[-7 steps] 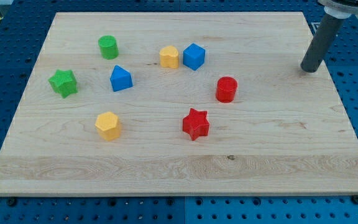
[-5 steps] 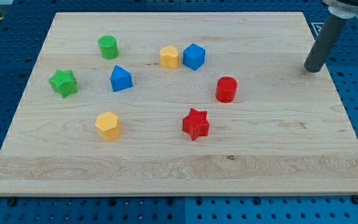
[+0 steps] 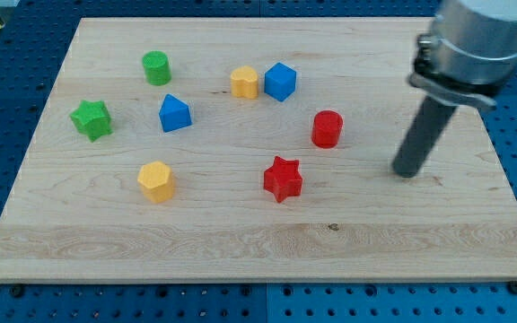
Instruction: Push the red circle into the cube
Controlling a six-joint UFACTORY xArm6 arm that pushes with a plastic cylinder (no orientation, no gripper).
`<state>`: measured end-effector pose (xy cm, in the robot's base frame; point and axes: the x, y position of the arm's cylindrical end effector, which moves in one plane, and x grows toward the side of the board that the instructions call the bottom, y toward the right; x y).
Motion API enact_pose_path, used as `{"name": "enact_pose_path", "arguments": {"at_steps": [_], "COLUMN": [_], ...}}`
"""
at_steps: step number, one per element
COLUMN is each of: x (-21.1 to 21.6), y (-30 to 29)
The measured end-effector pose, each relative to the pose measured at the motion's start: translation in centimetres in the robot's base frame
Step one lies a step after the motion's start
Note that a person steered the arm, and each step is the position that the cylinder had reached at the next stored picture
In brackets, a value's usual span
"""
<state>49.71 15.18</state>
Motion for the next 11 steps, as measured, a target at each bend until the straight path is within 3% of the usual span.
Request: {"name": "enact_pose_path", "arguments": {"at_steps": [1, 2, 3, 8, 11], "x": [-0.6, -4.3, -5.4, -6.2, -6.4], "y": [-5.2, -5.4, -5.4, -5.8, -9.2]}}
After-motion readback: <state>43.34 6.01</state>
